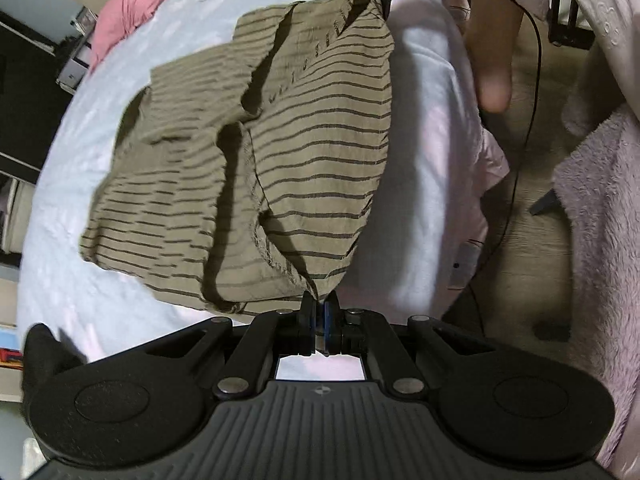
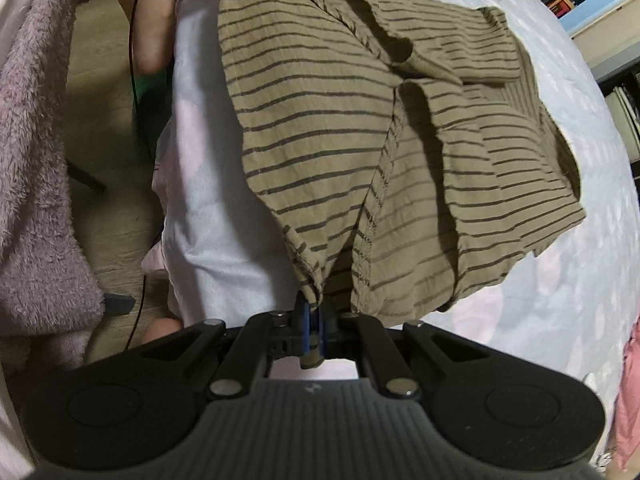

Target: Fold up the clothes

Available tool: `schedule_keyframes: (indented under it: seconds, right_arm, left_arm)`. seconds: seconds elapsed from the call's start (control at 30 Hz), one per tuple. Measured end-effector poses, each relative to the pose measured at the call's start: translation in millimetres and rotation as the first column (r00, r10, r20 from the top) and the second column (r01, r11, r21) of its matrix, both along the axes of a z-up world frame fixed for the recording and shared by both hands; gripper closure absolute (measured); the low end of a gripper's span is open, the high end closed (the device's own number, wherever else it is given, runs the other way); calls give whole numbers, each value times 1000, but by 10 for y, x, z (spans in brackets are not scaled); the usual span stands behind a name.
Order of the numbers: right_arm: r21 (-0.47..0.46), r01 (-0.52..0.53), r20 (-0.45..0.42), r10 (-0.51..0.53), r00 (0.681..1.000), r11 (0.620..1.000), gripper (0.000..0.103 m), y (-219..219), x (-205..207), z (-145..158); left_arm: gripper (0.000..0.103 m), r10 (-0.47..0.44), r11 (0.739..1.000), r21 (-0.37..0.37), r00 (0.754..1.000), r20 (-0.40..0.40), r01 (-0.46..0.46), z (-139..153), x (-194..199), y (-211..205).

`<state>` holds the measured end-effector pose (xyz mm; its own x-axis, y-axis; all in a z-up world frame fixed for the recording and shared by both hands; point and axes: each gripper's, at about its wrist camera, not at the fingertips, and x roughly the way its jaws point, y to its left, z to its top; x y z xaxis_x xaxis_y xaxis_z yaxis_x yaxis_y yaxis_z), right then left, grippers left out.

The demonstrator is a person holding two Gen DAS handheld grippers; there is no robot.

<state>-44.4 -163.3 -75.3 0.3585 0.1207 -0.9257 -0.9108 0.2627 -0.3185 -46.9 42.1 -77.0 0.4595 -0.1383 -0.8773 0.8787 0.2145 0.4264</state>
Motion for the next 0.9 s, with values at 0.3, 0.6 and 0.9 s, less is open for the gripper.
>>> schedule_keyframes:
  seconds: [0.3, 0.6, 0.9]
  right_arm:
    - [84, 20, -45, -16, 999, 996, 69, -41, -149, 204]
    - [307, 127, 27, -142, 989, 943, 61, -71, -53, 533]
    - [384, 259, 30, -292, 956, 886, 43, -153, 580, 852]
  left_arm:
    - [91, 48, 998, -24, 996, -71, -50, -11, -9, 62]
    - [75, 128, 943, -287, 980, -149, -167, 644, 152, 253]
    - [73, 396, 798, -431, 906, -151, -421, 945, 946, 391]
